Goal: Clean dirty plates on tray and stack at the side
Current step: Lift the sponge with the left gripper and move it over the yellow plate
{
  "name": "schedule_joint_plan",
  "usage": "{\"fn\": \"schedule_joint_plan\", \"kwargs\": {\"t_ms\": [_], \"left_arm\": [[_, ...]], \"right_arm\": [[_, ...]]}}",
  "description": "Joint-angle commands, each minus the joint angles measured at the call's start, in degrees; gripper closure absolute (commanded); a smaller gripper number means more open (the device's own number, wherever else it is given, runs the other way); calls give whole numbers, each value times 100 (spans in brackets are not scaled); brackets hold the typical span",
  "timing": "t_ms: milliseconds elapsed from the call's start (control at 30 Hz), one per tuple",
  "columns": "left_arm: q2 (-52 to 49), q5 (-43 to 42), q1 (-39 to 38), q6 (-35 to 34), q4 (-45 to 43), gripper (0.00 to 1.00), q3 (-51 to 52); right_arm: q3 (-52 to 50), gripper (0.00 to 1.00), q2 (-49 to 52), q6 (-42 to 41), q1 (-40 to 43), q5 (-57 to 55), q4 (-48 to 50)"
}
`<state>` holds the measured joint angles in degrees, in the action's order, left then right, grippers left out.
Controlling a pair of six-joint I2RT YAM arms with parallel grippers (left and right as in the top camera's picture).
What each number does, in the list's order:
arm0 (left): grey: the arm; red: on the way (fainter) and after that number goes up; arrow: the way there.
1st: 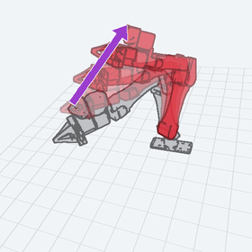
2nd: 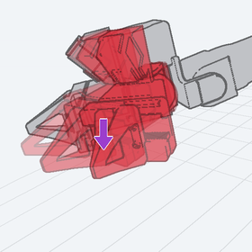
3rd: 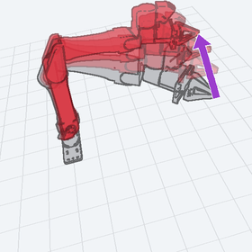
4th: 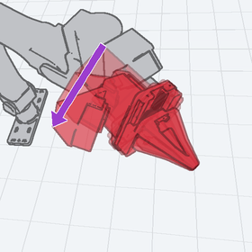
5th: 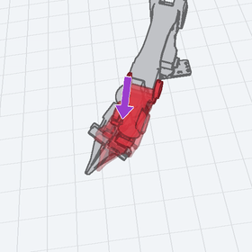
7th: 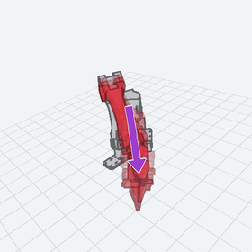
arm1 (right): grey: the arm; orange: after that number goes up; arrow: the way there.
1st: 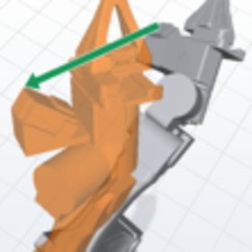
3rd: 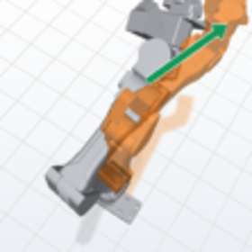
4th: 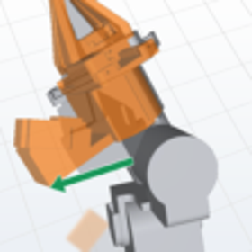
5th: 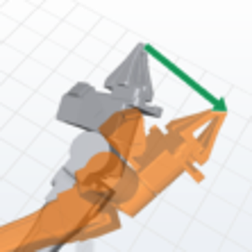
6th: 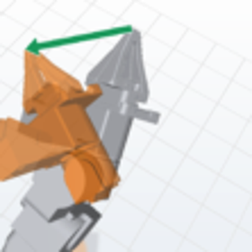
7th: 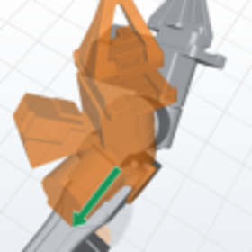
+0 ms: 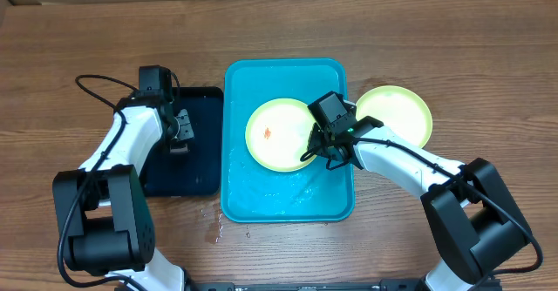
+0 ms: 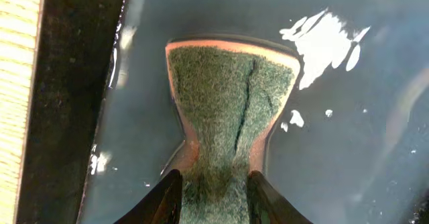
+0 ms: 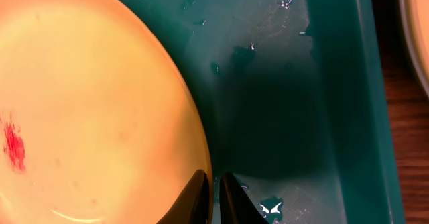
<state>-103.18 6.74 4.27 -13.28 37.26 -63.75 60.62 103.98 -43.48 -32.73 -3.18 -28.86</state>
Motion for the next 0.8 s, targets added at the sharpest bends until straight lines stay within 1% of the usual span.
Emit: {"fn": "schedule_joint_plan", "kwargs": {"t_ms": [0,67,100,200,333,467,533,767], "left_arm": [[-66,114,37,46,-153,68,225],[-66,109,37,46,-254,71,332],[-66,68,37,46,-284,74,363],[-66,-98,35,46,-286,96,365],[-63,-284,37,46,-273,96,341],[-35,-693,37,46,114,96,72],[68,-723,37,48,435,96,-186],[564,-726,37,42,887,96,-597]], "right_arm": [[-42,90,-101,-4,-22,-17,9],[-42,90,-101,-4,-22,-17,11],[-42,90,-101,-4,-22,-20,11],[-42,90,-101,-4,-22,-20,15],[-42,90,-101,-4,-22,-17,9],[-42,90,-101,-4,-22,-17,13],[-42,90,-101,-4,-22,-17,11],[-42,89,-101,-4,-22,-17,11]]}}
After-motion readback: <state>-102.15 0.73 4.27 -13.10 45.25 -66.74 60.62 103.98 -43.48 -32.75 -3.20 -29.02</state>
